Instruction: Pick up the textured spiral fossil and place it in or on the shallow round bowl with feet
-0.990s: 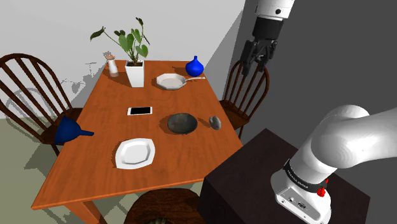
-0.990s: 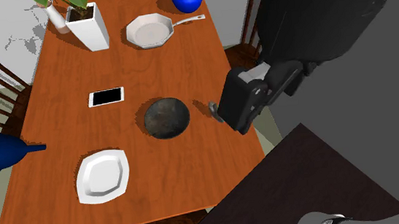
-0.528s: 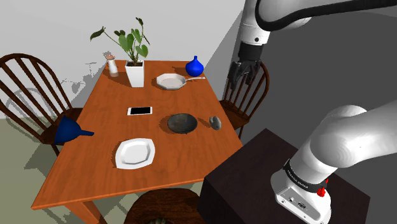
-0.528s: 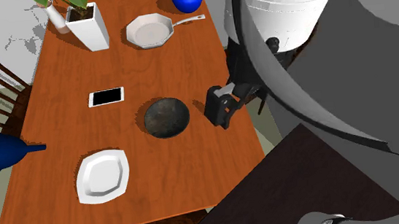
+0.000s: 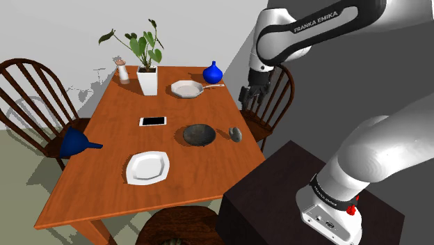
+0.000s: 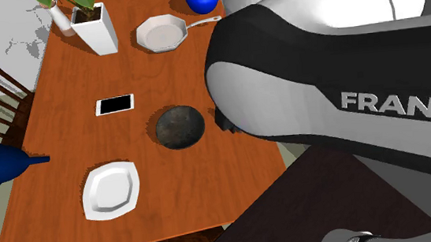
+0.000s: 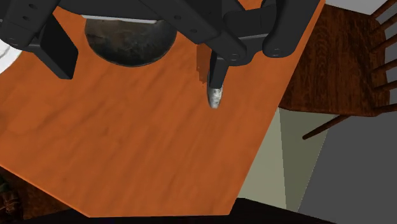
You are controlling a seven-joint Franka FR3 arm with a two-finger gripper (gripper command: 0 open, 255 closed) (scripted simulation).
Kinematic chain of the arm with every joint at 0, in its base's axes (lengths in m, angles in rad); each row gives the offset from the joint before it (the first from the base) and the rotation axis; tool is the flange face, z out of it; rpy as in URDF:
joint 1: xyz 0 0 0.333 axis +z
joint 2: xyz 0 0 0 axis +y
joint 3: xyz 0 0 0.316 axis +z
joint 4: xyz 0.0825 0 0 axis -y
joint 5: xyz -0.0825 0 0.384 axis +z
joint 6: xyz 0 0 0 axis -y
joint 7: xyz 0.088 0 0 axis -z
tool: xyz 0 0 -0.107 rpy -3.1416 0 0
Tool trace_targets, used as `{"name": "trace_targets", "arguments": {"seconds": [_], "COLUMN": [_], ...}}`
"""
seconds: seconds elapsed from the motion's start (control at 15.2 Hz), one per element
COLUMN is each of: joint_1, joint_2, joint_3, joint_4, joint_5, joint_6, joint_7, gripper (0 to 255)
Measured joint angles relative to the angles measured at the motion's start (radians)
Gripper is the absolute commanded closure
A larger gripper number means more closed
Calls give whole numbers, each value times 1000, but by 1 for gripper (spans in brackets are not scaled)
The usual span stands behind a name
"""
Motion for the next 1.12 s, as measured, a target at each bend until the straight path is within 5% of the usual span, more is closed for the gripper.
{"name": "trace_targets", "arguments": {"seconds": [1.12], "joint_1": [-62], "joint_2": [684], "joint_3": [-50], "joint_4": [187], "joint_5": [-208], "joint_6": [492], "joint_7": [90], "gripper": [0]}}
